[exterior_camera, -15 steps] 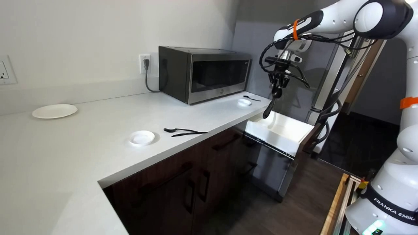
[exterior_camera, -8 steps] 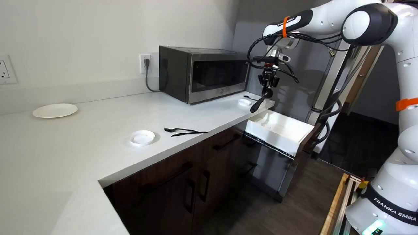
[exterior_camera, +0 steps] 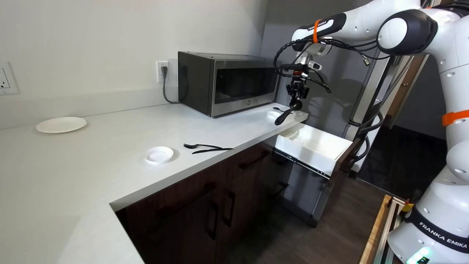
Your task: Open the top drawer then remove the spoon inside
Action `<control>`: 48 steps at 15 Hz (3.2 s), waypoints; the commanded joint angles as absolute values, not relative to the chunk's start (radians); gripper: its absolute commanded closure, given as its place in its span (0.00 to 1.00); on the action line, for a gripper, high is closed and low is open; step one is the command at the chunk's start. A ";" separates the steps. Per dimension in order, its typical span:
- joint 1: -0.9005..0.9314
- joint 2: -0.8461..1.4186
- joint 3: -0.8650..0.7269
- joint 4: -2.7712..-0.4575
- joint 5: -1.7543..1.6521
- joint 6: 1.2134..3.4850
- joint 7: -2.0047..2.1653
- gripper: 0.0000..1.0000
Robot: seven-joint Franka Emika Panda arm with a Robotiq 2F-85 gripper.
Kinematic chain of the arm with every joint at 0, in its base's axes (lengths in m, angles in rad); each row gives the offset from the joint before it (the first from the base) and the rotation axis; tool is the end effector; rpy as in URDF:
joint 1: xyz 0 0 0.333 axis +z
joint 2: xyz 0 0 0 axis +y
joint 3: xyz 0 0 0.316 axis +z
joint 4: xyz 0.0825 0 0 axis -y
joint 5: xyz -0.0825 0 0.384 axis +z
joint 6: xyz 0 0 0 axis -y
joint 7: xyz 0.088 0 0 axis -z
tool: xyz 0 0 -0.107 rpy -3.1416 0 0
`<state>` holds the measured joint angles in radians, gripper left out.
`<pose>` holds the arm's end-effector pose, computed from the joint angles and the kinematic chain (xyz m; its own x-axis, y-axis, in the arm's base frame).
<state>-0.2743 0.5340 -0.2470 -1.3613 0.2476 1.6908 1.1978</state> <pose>0.6217 -0.2931 0.4046 -0.1879 -0.9670 -0.1718 -0.9769 0.1658 0.1349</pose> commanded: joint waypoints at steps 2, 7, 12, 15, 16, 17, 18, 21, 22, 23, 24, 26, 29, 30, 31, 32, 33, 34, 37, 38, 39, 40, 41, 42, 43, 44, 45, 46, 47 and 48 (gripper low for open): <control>-0.226 0.545 -0.220 -1.385 0.312 1.688 1.446 0.98; -0.192 0.575 -0.184 -1.373 0.369 1.734 1.663 0.98; -0.175 0.610 -0.172 -1.364 0.358 1.829 1.774 0.98; -0.172 0.635 -0.167 -1.354 0.344 1.884 1.784 0.98; -0.168 0.643 -0.167 -1.349 0.340 1.899 1.787 0.98; -0.168 0.652 -0.165 -1.341 0.339 1.905 1.789 0.98; -0.166 0.661 -0.163 -1.334 0.336 1.912 1.791 0.98; -0.156 0.686 -0.161 -1.309 0.322 1.934 1.799 0.98; -0.152 0.694 -0.161 -1.300 0.315 1.944 1.799 0.98; -0.148 0.702 -0.161 -1.291 0.309 1.951 1.801 0.98; -0.144 0.710 -0.161 -1.281 0.303 1.957 1.802 0.98; -0.136 0.723 -0.165 -1.266 0.284 1.963 1.804 0.68; -0.137 0.739 -0.165 -1.244 0.264 1.959 1.806 0.55; -0.139 0.742 -0.165 -1.241 0.260 1.960 1.804 0.48; -0.143 0.739 -0.164 -1.239 0.260 1.959 1.800 0.39; -0.147 0.720 -0.166 -1.248 0.257 1.970 1.791 0.32; -0.153 0.689 -0.169 -1.269 0.253 1.982 1.774 0.26; -0.163 0.665 -0.170 -1.280 0.252 1.992 1.755 0.17; -0.205 0.580 -0.197 -1.314 0.254 1.985 1.750 0.00; -0.220 0.559 -0.212 -1.316 0.257 1.979 1.773 0.00; -0.229 0.540 -0.241 -1.319 0.240 1.979 1.812 0.00; -0.226 0.522 -0.278 -1.332 0.226 1.989 1.841 0.00; -0.234 0.504 -0.306 -1.338 0.210 1.982 1.870 0.00; -0.237 0.494 -0.333 -1.345 0.198 1.984 1.896 0.00; -0.239 0.477 -0.358 -1.356 0.182 1.984 1.915 0.00; -0.240 0.462 -0.379 -1.369 0.169 1.984 1.925 0.00; -0.237 0.439 -0.399 -1.388 0.152 1.992 1.930 0.00; -0.235 0.415 -0.410 -1.409 0.144 2.003 1.915 0.00; -0.253 0.482 -0.394 -1.329 0.174 1.983 1.883 0.00; -0.253 0.466 -0.405 -1.342 0.168 1.983 1.883 0.00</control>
